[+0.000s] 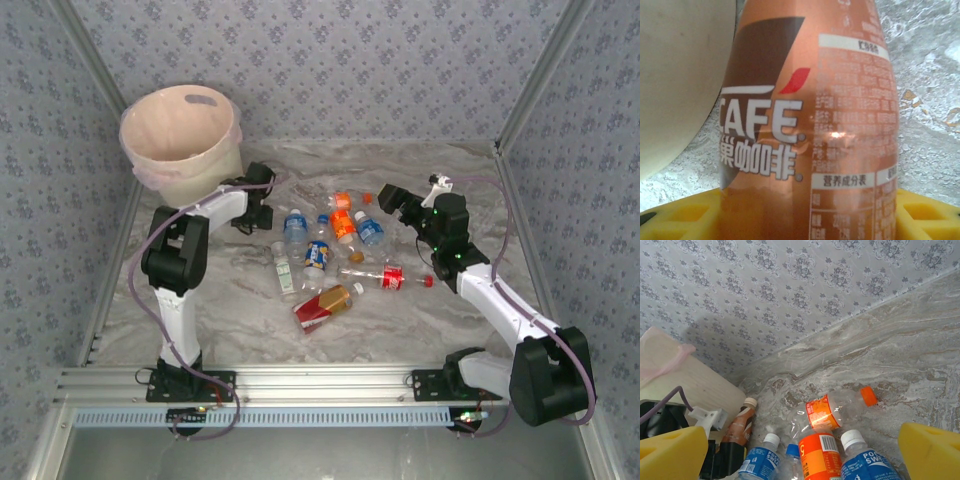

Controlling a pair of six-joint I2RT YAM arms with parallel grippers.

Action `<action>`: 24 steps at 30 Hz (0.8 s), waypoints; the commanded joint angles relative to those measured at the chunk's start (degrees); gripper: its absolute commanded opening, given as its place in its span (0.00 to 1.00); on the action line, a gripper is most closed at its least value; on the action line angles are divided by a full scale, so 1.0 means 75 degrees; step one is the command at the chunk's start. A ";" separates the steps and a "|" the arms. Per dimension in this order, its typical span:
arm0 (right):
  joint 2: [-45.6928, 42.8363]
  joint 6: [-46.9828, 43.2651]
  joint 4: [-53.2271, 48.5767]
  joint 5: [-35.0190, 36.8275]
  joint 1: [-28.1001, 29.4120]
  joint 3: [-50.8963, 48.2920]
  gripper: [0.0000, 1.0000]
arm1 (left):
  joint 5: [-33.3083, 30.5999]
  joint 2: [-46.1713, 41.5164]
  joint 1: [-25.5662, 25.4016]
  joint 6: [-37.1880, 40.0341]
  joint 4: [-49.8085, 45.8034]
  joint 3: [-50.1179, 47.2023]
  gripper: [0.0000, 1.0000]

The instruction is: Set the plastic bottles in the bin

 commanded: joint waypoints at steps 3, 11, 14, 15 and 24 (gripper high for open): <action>-0.0171 -0.0296 0.0551 -0.0430 -0.0012 -0.0048 1.00 | 0.0124 -0.0317 -0.0184 0.0115 0.0226 -0.0112 0.58; -0.0144 -0.1065 0.0653 -0.0707 0.0395 0.0088 1.00 | 0.0114 -0.1098 -0.0506 0.0215 0.0217 -0.0174 0.55; -0.0148 -0.1156 0.0688 -0.0649 0.0466 0.0072 1.00 | 0.0119 -0.1429 -0.0665 0.0341 0.0221 -0.0112 0.55; -0.0152 -0.1179 0.0709 -0.0617 0.0486 0.0070 1.00 | 0.0151 -0.1526 -0.0709 0.0368 0.0236 -0.0102 0.55; -0.0132 -0.1358 0.0835 -0.0393 0.0619 0.0059 1.00 | 0.0858 -0.2585 -0.0911 0.0574 0.0311 0.0112 0.53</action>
